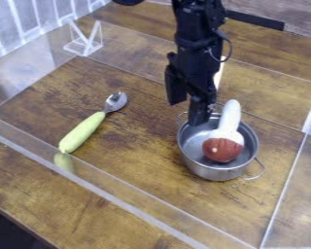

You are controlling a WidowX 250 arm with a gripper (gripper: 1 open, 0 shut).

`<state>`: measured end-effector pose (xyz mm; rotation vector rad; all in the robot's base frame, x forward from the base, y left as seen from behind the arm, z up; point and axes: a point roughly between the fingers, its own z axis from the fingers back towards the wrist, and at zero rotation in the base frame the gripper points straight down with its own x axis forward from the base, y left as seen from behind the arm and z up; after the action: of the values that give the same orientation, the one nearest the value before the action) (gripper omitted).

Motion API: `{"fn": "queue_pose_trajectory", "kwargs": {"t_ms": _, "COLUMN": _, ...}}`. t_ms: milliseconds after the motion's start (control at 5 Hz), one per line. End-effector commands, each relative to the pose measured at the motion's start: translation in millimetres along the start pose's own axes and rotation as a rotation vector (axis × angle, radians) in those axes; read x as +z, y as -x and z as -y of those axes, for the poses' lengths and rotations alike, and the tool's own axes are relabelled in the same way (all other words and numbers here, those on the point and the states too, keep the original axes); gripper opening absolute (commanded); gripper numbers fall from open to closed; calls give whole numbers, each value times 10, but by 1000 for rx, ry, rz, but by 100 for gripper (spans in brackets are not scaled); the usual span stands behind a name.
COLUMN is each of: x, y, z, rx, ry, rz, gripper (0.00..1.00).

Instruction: Put the mushroom in the silver pot

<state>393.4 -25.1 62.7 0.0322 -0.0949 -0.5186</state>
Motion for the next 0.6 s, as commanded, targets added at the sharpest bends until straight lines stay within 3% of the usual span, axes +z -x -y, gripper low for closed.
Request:
{"fn": "queue_pose_trajectory", "kwargs": {"t_ms": 0, "x": 220, "y": -32, "z": -246, "rx": -5, "ry": -42, "rz": 72, "gripper": 100}}
{"fn": "queue_pose_trajectory", "kwargs": {"t_ms": 400, "x": 340, "y": -91, "z": -106, "rx": -144, "ry": -26, "rz": 93, "gripper": 100}}
